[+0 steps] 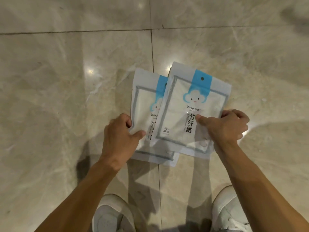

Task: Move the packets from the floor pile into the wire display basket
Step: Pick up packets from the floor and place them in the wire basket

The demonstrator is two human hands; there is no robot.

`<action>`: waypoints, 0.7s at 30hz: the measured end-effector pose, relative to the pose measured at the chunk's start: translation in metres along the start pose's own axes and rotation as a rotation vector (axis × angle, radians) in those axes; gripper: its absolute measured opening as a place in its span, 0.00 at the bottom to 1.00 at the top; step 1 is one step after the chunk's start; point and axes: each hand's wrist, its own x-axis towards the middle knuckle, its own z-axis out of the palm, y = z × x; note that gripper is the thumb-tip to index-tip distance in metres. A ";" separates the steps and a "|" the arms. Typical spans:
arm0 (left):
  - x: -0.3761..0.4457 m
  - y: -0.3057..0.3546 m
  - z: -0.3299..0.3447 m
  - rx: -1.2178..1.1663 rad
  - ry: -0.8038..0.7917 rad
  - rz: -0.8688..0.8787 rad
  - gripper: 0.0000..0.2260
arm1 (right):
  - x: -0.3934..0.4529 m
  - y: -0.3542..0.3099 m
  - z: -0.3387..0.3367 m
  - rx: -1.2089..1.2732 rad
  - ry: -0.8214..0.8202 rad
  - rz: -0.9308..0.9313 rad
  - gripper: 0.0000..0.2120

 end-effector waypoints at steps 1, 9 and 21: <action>-0.001 0.001 0.000 -0.072 -0.032 -0.049 0.20 | 0.001 0.002 -0.003 0.099 -0.055 -0.013 0.21; -0.022 0.006 -0.055 -0.518 -0.095 -0.150 0.19 | -0.016 -0.020 -0.073 0.549 -0.427 -0.020 0.18; -0.146 0.078 -0.321 -0.943 0.037 -0.208 0.26 | -0.147 -0.244 -0.285 0.488 -0.744 -0.163 0.23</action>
